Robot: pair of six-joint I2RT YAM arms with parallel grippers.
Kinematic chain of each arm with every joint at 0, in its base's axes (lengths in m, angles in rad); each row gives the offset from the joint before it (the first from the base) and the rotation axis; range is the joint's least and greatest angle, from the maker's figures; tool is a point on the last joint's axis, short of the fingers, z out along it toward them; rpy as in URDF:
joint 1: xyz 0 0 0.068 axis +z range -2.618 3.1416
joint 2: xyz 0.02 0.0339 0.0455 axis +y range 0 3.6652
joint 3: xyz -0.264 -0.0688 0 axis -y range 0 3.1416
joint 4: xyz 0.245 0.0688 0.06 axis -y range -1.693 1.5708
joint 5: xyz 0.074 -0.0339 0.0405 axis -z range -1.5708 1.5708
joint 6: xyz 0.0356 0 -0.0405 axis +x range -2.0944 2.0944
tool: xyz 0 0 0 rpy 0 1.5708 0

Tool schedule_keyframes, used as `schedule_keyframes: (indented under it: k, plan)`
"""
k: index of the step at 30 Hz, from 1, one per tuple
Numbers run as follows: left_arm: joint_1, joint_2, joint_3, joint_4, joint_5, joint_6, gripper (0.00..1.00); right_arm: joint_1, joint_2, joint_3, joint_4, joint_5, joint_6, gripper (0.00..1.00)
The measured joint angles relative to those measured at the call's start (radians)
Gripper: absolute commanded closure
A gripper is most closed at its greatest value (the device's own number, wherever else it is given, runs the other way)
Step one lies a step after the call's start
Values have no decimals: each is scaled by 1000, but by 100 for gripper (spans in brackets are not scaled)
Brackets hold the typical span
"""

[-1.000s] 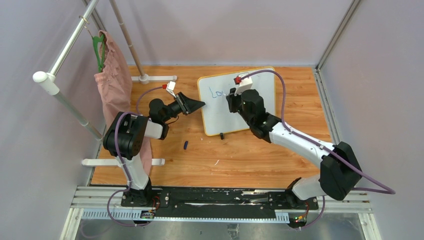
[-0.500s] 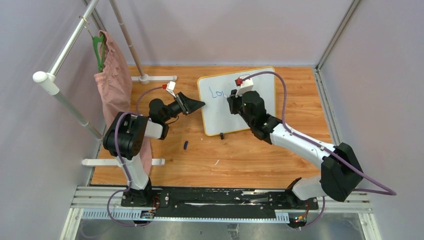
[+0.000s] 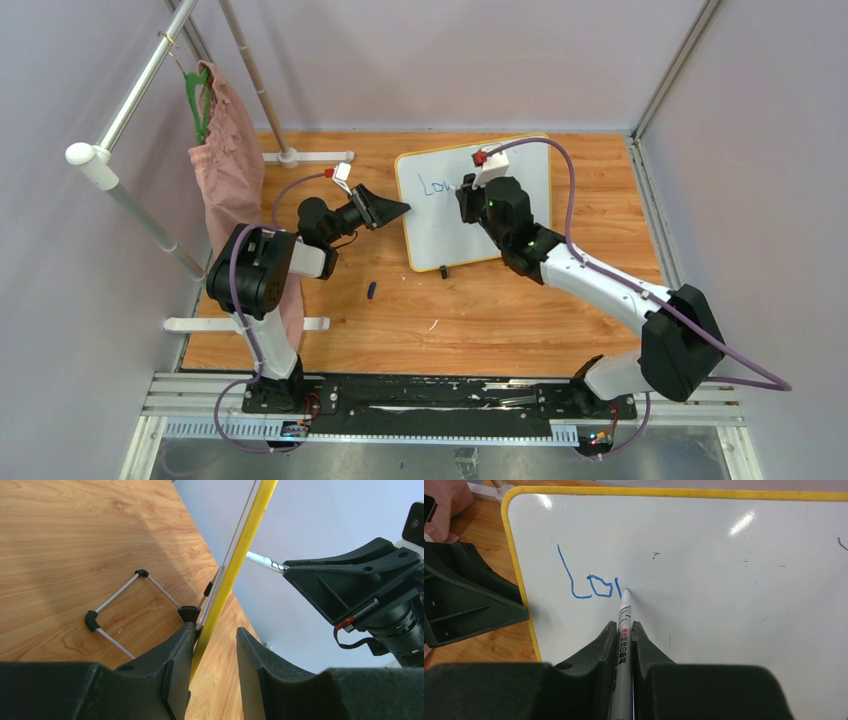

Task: Write a sentence on the whiteboard

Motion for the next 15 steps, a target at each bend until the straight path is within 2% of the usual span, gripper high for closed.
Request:
schedule_keyframes:
  k: [15]
  plan:
    - [0,0,0,2,0,0,59,-9,14,33,0,-1,0,100]
